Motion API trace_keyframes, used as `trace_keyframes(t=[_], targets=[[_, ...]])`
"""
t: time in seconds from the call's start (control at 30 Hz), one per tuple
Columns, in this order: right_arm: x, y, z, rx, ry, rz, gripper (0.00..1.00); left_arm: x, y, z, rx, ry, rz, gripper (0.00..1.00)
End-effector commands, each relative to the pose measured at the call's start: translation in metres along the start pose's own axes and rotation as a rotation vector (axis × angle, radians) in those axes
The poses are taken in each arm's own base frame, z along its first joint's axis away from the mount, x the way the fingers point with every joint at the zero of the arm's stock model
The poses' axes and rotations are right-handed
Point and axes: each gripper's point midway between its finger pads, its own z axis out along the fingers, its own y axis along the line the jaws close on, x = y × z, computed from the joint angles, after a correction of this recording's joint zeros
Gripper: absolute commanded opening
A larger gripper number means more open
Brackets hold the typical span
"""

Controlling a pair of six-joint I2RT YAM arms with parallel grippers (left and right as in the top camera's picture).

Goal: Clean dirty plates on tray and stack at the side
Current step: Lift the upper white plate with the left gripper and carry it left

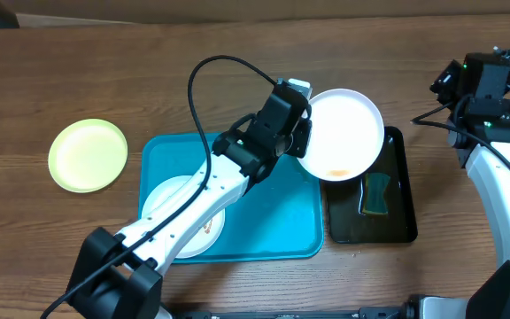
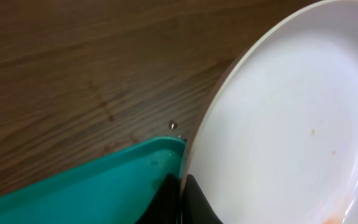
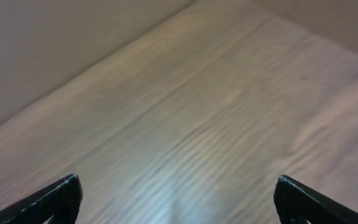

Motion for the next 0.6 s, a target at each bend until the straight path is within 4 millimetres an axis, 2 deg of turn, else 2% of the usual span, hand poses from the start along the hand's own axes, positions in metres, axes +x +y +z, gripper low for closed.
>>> trace_keyframes(t=[0.0, 0.1, 0.27, 0.43, 0.57], targets=[[-0.011, -0.017, -0.003, 0.103, -0.048, -0.006, 1.0, -0.01, 0.002, 0.004, -0.07, -0.051, 0.039, 0.04], [-0.01, -0.017, -0.003, 0.103, -0.046, -0.007, 1.0, -0.015, 0.001, 0.006, -0.102, -0.087, 0.056, 0.04], [-0.011, -0.017, -0.003, 0.103, -0.046, -0.007, 1.0, -0.029, -0.012, 0.007, -0.117, -0.165, 0.151, 0.04], [-0.01, -0.017, -0.003, 0.103, -0.046, -0.007, 1.0, -0.046, -0.017, -0.002, -0.209, -0.253, 0.263, 0.04], [-0.01, -0.017, -0.003, 0.103, -0.046, -0.007, 1.0, -0.047, -0.034, -0.009, -0.232, -0.283, 0.354, 0.04]])
